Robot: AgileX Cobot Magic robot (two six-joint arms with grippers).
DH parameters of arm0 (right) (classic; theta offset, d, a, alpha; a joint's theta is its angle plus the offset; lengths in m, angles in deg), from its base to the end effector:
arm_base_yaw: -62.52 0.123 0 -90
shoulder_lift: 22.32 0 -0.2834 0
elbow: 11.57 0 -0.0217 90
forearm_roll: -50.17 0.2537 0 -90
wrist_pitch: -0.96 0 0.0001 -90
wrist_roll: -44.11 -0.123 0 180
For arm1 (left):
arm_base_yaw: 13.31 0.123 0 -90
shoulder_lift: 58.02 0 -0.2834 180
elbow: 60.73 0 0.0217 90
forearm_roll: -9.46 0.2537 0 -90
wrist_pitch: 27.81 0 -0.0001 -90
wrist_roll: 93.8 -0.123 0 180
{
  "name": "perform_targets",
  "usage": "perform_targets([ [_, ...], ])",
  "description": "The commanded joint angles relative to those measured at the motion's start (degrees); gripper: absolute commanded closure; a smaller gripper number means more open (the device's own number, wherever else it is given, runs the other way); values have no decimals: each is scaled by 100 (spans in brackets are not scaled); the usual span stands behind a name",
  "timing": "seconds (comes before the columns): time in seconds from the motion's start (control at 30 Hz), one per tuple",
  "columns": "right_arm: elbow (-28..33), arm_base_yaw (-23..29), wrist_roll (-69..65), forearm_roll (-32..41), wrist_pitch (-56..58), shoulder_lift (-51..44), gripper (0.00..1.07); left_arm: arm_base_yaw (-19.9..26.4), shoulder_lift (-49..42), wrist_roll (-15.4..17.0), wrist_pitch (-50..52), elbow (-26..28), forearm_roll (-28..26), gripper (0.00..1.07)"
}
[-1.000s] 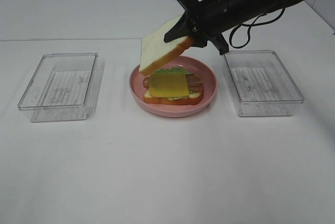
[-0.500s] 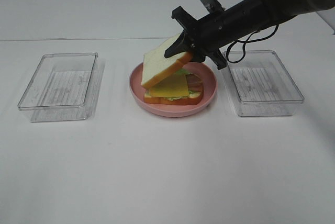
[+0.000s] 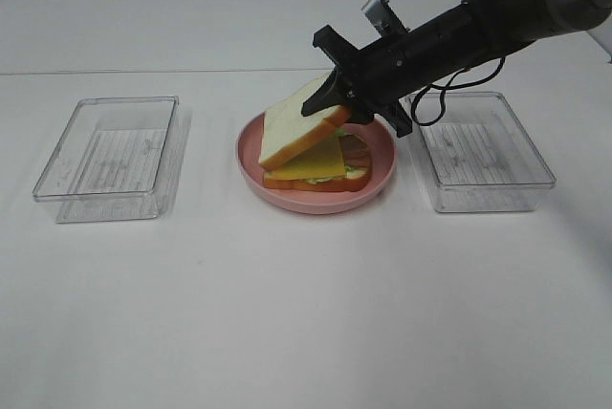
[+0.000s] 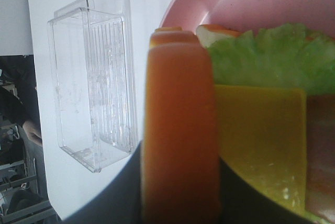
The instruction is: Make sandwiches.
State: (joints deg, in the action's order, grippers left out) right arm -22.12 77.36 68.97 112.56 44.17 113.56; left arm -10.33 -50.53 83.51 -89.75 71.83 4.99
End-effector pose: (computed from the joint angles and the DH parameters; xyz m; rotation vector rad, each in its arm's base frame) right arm 0.4385 0.1935 0.1076 0.0906 2.6782 1.1156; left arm 0.0241 -0.0072 0.2681 0.0005 2.0374 -0.0311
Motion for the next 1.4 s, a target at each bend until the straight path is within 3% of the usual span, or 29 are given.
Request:
perform_targets([
  [0.03,11,-11,23,23,-17,-6,107,6,-92,34,63,-6,-46,9],
  [0.07,11,-11,23,11,-17,-6,107,6,-92,34,63,-6,-46,9],
  [0.1,11,-11,23,11,-23,-6,98,6,-92,34,63,-6,-46,9],
  [0.2,11,-11,23,11,-23,-6,92,6,-92,34,63,-6,-46,9],
  [0.27,11,-11,-92,11,0,-6,54,6,-92,34,63,-6,-46,9],
  [0.3,11,-11,-92,11,0,-6,54,6,-92,34,63,-6,-46,9],
  [0.33,11,-11,-138,-23,23,-11,37,6,-92,34,63,-6,-46,9],
  [0.47,11,-11,-132,-264,34,-74,28,6,-92,34,63,-6,-46,9],
  [0.73,0,-11,-504,-1289,29,-286,28,6,-92,34,63,-6,-46,9],
  [0.9,0,-11,-837,-2194,17,-636,28,6,-92,34,63,-6,-40,9],
  [1.03,0,-11,-1432,-3323,29,-1020,28,6,-92,34,63,-6,-40,9],
  [1.23,-6,-11,-2074,-4223,97,-1518,27,6,-92,34,63,-6,-40,9],
  [1.4,-138,-11,-2819,-5586,808,-1988,15,6,-92,34,63,-6,-40,9],
])
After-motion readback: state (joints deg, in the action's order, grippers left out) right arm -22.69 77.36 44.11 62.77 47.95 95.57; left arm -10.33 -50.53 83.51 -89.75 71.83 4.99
